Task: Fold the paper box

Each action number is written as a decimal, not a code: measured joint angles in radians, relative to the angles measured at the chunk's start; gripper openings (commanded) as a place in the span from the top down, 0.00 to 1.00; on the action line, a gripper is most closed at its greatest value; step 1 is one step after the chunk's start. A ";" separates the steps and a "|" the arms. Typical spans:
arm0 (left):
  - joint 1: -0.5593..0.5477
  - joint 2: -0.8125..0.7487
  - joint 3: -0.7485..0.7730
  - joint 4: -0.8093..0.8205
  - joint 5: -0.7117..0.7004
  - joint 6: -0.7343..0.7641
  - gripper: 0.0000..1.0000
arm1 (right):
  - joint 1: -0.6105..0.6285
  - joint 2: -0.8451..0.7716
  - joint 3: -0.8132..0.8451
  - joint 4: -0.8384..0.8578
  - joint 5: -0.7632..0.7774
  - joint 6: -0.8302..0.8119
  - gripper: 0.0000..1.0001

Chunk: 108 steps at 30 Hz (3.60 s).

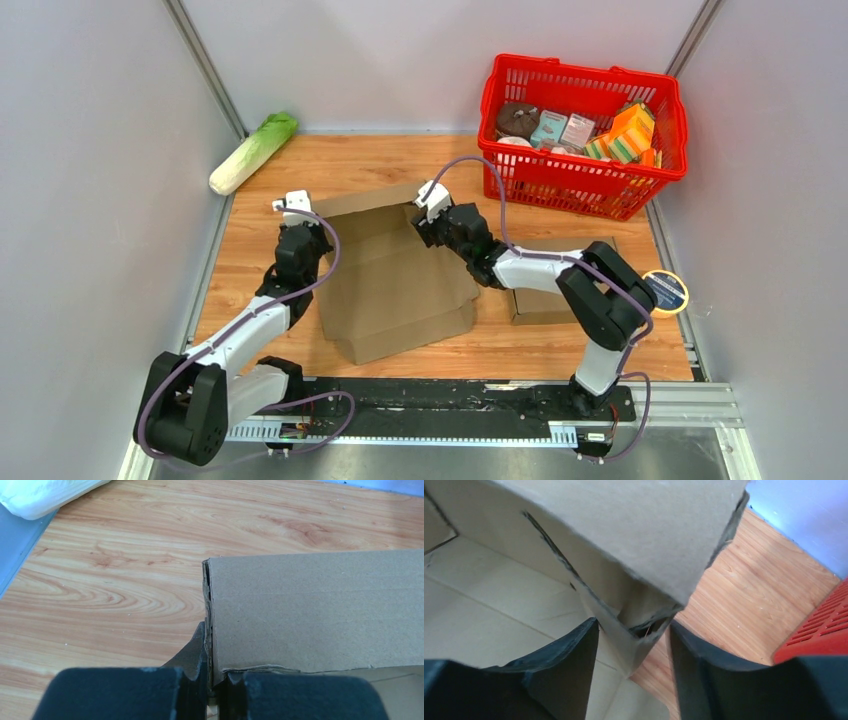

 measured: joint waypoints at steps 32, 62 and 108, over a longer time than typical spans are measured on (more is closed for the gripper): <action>-0.050 -0.015 0.013 -0.082 -0.129 -0.082 1.00 | 0.016 0.112 0.059 0.009 0.319 0.211 0.24; -0.054 0.049 0.156 -0.339 -0.256 -0.181 1.00 | -0.107 -0.357 -0.035 -0.826 -0.176 0.606 0.00; 0.020 -0.357 0.281 -0.992 0.235 -0.200 0.47 | 0.036 -0.369 0.027 -1.069 -0.180 0.698 1.00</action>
